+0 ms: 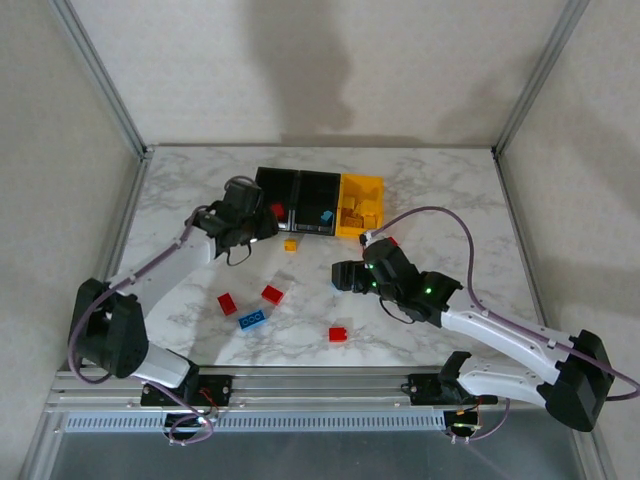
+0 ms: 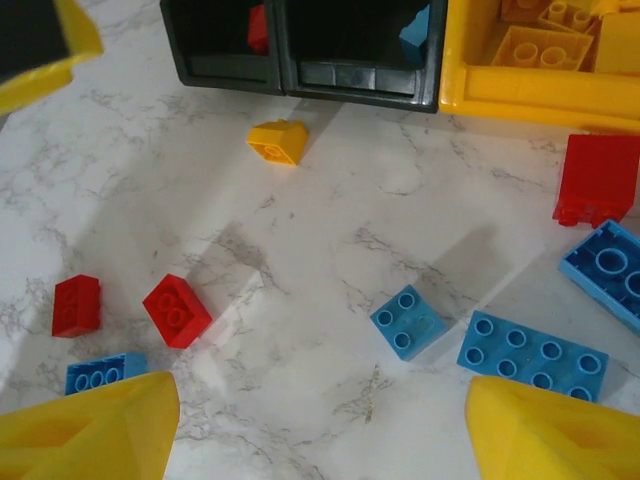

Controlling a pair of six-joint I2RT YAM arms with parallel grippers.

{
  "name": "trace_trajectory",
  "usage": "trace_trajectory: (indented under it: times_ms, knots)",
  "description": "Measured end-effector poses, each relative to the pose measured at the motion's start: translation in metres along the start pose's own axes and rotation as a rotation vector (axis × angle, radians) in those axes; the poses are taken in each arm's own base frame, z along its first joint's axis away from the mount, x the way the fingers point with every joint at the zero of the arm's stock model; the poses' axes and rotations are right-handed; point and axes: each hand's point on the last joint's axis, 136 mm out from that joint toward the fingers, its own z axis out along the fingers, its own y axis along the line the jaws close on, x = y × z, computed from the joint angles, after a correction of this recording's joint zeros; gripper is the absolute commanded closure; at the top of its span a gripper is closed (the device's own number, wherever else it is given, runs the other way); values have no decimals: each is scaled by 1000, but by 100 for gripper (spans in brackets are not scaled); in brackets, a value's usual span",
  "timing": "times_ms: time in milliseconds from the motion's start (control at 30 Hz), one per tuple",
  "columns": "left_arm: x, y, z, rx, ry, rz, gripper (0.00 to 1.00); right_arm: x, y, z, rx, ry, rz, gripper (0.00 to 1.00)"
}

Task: Sort the legos into containers by color
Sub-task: Pick up the lego from the middle-left of the table.

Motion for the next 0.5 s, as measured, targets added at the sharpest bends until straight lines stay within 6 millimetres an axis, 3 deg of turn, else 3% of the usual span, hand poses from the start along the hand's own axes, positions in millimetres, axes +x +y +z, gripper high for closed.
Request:
trace_trajectory:
  times_ms: [233,500]
  knots:
    - [35,10,-10,20,64,51,29,10,1,9,3,49,-4,24]
    - [100,7,3,-5,274,284,23,13,0,9,5,67,-16,24]
